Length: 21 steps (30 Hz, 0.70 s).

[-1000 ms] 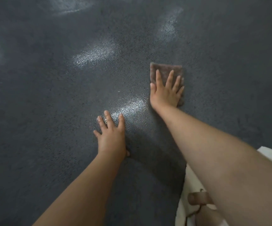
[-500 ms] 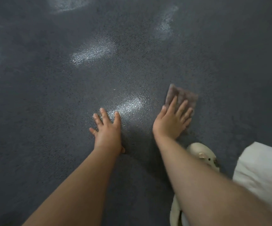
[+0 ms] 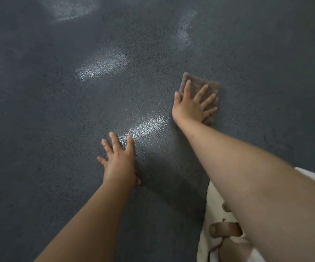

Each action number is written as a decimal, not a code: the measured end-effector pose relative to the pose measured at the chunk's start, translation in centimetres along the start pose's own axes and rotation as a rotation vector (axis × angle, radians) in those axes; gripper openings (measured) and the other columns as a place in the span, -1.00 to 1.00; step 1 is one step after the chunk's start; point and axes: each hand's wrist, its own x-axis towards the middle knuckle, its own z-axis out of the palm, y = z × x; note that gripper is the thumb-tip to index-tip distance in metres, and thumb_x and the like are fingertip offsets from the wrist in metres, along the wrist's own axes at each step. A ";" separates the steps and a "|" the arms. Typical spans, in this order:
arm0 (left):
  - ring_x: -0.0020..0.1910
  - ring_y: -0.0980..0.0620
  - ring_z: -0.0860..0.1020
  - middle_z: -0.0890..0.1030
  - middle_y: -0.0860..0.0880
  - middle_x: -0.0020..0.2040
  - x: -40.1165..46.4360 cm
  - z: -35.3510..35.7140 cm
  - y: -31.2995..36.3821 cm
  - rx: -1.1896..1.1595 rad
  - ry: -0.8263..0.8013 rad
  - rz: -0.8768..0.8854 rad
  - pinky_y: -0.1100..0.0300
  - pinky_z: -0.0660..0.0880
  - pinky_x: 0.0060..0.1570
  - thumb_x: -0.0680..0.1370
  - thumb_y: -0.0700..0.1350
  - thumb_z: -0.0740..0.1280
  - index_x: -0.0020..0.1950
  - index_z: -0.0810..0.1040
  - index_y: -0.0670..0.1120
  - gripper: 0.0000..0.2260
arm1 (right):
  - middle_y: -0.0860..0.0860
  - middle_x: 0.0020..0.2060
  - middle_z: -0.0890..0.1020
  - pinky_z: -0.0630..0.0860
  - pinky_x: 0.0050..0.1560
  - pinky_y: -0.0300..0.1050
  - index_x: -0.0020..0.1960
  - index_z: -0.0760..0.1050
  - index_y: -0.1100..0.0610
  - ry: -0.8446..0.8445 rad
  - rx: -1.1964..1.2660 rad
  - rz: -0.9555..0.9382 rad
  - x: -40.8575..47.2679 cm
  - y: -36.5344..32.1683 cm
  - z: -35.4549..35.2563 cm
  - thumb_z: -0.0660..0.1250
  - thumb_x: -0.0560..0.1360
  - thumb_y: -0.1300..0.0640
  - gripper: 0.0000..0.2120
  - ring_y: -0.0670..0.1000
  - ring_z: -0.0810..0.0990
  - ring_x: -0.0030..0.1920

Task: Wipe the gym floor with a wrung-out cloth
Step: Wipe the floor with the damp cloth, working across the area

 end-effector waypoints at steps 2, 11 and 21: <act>0.45 -0.36 -0.31 -0.41 -0.26 0.46 0.1 0.0 0.1 -0.004 0.000 -0.002 -0.32 -0.04 0.37 0.32 -0.08 0.56 0.54 -0.25 -0.03 0.11 | 0.10 0.52 -0.28 -0.28 0.35 0.45 0.53 -0.16 -0.20 -0.040 0.009 -0.021 1.6 -1.0 -1.0 -0.12 0.59 -0.26 -0.45 0.31 -0.34 0.46; 0.45 -0.36 -0.30 -0.40 -0.26 0.46 0.1 0.1 0.0 -0.009 0.002 -0.006 -0.34 -0.02 0.36 0.30 -0.08 0.57 0.54 -0.21 -0.03 0.11 | -0.02 0.54 -0.21 -0.25 0.46 0.20 0.54 -0.15 -0.15 0.067 0.023 -0.092 0.6 2.3 -0.1 -0.08 0.65 -0.04 -0.50 0.20 -0.28 0.50; 0.46 -0.34 -0.30 -0.38 -0.25 0.47 0.0 0.1 -0.2 0.000 0.012 0.007 -0.33 -0.02 0.36 0.29 -0.07 0.58 0.54 -0.20 -0.01 0.12 | 0.03 0.55 -0.11 -0.16 0.46 0.20 0.55 -0.09 -0.05 0.160 0.211 0.421 -4.7 8.2 1.5 -0.07 0.65 -0.03 -0.50 0.21 -0.17 0.52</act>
